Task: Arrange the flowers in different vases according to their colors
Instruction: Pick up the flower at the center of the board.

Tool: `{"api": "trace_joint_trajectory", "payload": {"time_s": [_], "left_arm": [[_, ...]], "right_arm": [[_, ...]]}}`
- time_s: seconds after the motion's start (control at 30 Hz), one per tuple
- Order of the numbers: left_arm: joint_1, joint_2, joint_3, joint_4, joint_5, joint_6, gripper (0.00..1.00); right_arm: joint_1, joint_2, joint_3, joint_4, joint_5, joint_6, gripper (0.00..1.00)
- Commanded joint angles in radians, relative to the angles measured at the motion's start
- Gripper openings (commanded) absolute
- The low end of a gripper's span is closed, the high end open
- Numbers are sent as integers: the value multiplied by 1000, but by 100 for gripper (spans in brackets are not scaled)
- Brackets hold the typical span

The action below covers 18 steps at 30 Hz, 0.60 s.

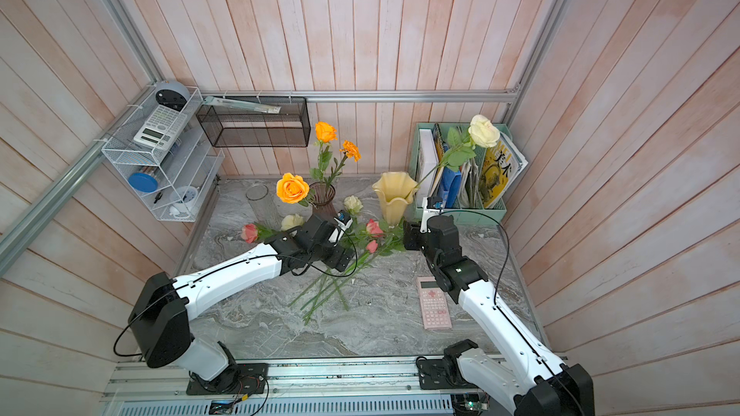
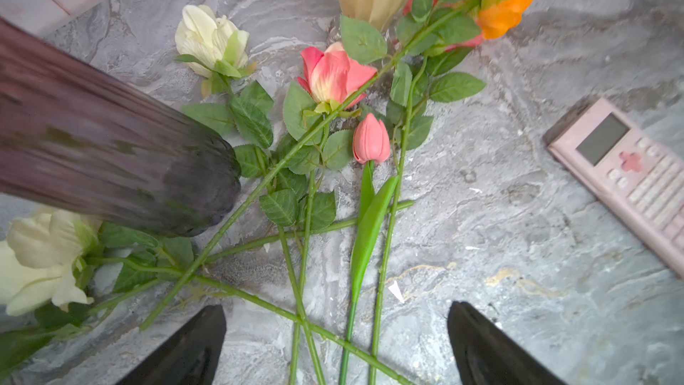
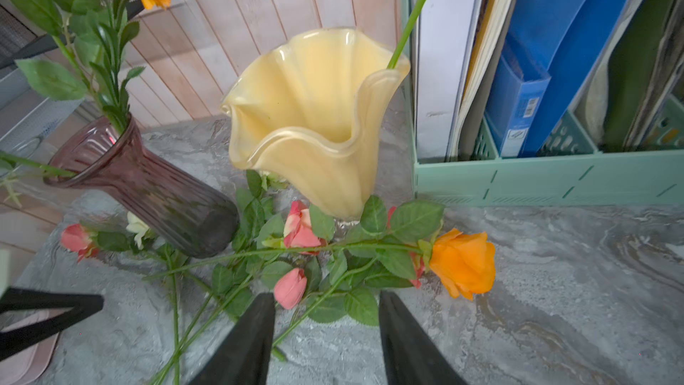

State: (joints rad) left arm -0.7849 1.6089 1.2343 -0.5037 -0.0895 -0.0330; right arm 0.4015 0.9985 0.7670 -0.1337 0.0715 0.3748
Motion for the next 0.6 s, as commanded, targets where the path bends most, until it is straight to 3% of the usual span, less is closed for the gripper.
{"api": "trace_joint_trajectory", "payload": {"time_s": [0.0, 0.57], "left_arm": [[20, 49, 61, -83, -4, 130, 98], [59, 332, 310, -232, -25, 351, 90]], "right_arm": [[26, -6, -12, -79, -71, 31, 51], [99, -18, -34, -119, -76, 21, 49]]}}
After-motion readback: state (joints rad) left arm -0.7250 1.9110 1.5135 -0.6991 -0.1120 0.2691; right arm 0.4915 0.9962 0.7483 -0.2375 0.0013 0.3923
